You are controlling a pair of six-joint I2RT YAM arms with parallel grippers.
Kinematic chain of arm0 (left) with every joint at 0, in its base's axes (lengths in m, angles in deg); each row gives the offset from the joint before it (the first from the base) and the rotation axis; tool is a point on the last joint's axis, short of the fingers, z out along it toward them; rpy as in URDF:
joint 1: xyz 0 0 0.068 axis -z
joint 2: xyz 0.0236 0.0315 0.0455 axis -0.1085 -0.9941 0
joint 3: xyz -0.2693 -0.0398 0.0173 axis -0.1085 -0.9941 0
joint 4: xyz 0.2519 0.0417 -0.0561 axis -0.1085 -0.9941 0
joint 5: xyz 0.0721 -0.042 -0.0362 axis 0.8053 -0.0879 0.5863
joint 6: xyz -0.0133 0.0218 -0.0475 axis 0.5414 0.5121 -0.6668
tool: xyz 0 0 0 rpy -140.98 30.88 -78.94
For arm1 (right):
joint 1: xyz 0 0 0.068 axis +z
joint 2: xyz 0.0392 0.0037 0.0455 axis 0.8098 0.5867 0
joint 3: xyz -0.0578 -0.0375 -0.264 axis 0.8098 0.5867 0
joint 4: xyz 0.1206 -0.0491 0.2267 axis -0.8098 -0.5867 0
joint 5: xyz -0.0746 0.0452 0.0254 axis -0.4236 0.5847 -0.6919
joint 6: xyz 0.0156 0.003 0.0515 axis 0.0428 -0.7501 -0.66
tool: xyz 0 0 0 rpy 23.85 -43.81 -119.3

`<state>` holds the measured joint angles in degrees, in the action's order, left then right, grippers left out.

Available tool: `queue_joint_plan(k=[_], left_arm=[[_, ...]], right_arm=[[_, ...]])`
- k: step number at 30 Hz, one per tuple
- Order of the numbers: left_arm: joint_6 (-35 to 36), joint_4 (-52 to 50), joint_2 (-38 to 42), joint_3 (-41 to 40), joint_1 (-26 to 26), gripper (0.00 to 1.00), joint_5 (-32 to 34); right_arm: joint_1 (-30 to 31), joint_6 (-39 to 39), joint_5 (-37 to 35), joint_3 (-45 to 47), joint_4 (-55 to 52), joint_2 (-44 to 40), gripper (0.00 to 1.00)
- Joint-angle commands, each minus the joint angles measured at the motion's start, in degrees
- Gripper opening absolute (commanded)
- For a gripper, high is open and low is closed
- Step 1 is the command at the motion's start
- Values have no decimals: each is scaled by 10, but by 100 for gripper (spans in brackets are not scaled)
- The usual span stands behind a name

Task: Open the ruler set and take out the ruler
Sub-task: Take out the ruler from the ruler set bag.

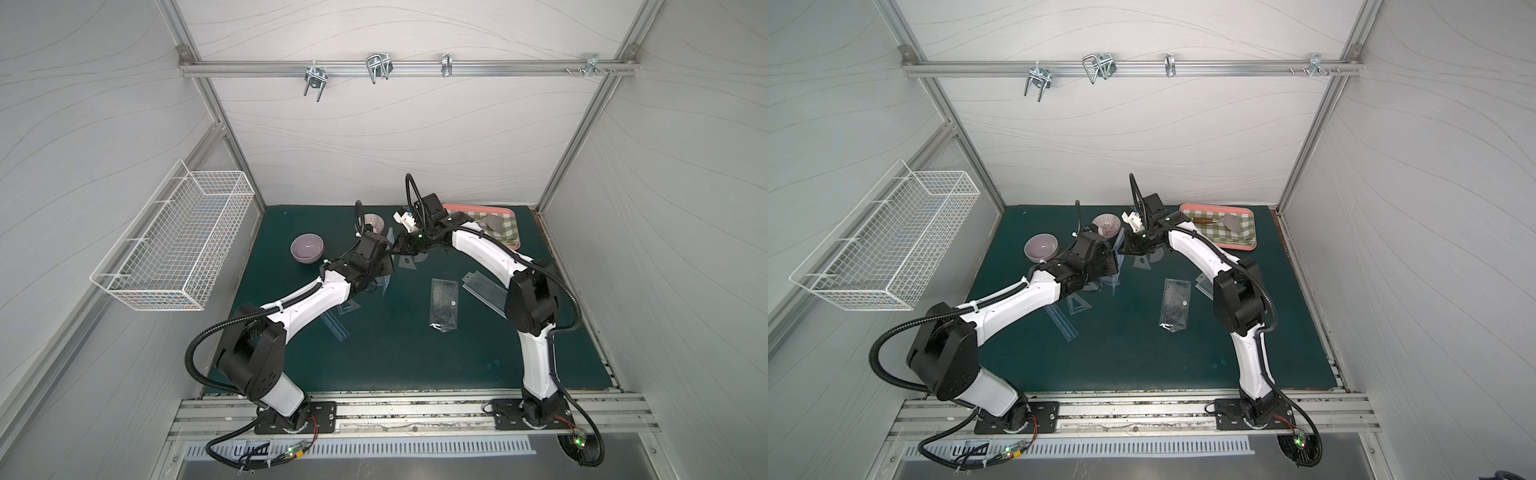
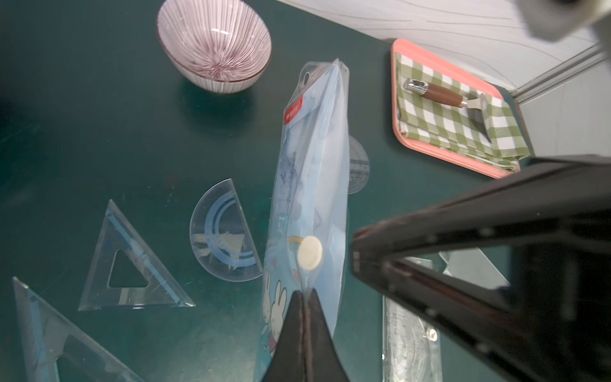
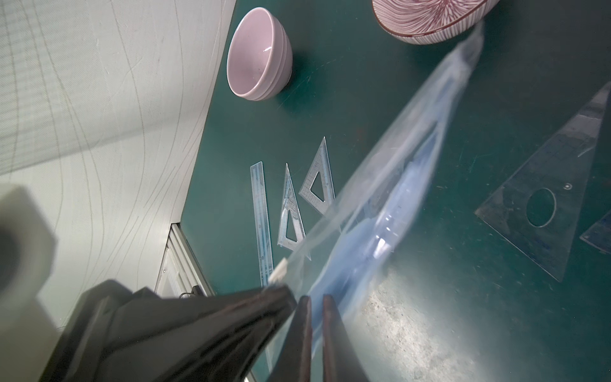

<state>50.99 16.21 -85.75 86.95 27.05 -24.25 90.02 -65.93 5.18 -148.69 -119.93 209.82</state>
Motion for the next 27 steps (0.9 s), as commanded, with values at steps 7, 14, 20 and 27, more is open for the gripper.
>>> queue_joint_plan(k=[7,14,20,27], left_arm=[[8,33,1,30,8,0,25],[2,39,1,24,7,0,25],[2,37,-4,28,10,0,26],[-3,41,-10,27,14,0,24]], right_arm=[[6,4,-31,-14,-42,31,11],[6,17,-73,-6,-62,15,11],[6,23,-115,0,-73,2,13],[7,30,-163,-6,-86,-6,15]])
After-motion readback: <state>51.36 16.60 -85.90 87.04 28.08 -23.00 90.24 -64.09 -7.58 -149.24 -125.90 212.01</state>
